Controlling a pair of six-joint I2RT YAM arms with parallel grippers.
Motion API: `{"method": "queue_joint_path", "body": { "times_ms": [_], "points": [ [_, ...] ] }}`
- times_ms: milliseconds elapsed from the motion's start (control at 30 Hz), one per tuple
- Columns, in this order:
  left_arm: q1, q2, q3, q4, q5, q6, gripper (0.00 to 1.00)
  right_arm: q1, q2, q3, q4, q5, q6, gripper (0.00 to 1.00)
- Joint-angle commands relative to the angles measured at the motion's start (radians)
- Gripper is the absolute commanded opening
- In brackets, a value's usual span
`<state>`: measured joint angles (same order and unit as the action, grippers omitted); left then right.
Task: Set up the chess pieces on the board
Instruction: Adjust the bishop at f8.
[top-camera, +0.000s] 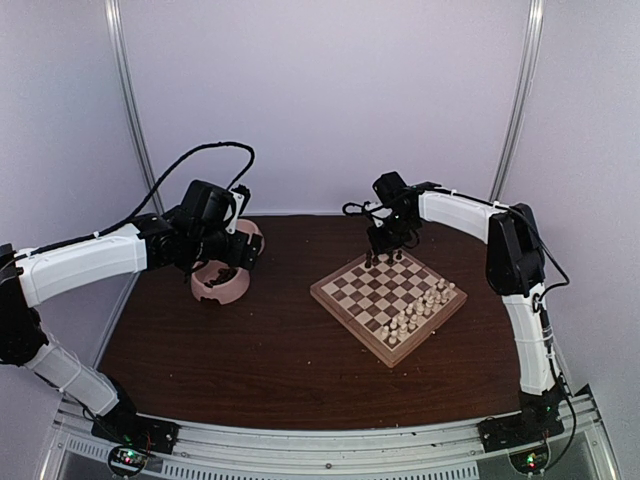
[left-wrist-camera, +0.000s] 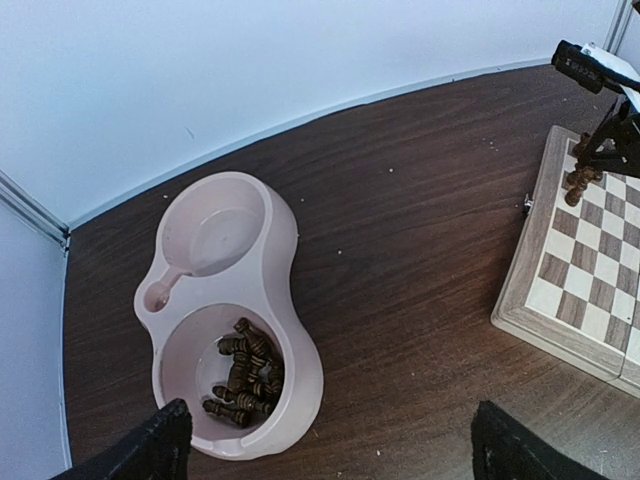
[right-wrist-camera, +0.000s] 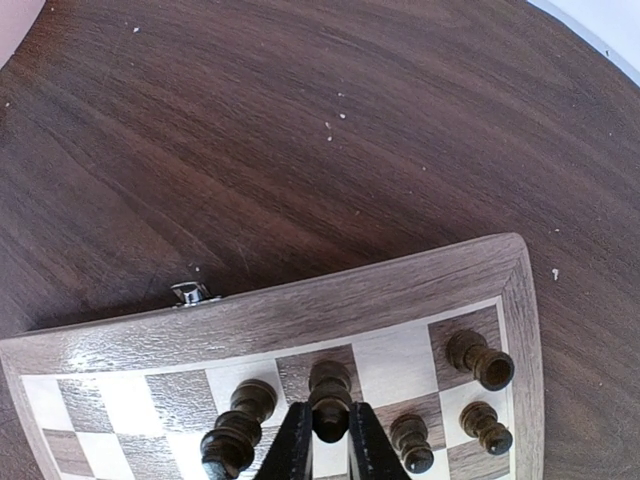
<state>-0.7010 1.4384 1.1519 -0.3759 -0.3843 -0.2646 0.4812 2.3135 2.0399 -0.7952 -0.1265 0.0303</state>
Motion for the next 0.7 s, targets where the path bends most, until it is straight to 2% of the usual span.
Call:
{"method": "queue_joint_path", "body": {
  "times_ms": [0, 333, 433, 667],
  "points": [
    [0.008, -0.004, -0.010, 0.006, 0.007, -0.009, 0.98, -0.001, -0.005, 0.028, -0.018, -0.006, 0.006, 0.12],
    [0.008, -0.006, -0.009, 0.007, 0.009, -0.010, 0.98, -0.001, -0.005, 0.030, -0.020, -0.008, 0.006, 0.12],
    [0.008, -0.004, -0.008, 0.007, 0.010, -0.009, 0.98, -0.002, -0.008, 0.032, -0.022, 0.000, 0.005, 0.18],
    [0.008, 0.000, -0.001, 0.007, 0.012, -0.007, 0.98, -0.001, -0.010, 0.055, -0.034, 0.006, 0.001, 0.22]
  ]
}}
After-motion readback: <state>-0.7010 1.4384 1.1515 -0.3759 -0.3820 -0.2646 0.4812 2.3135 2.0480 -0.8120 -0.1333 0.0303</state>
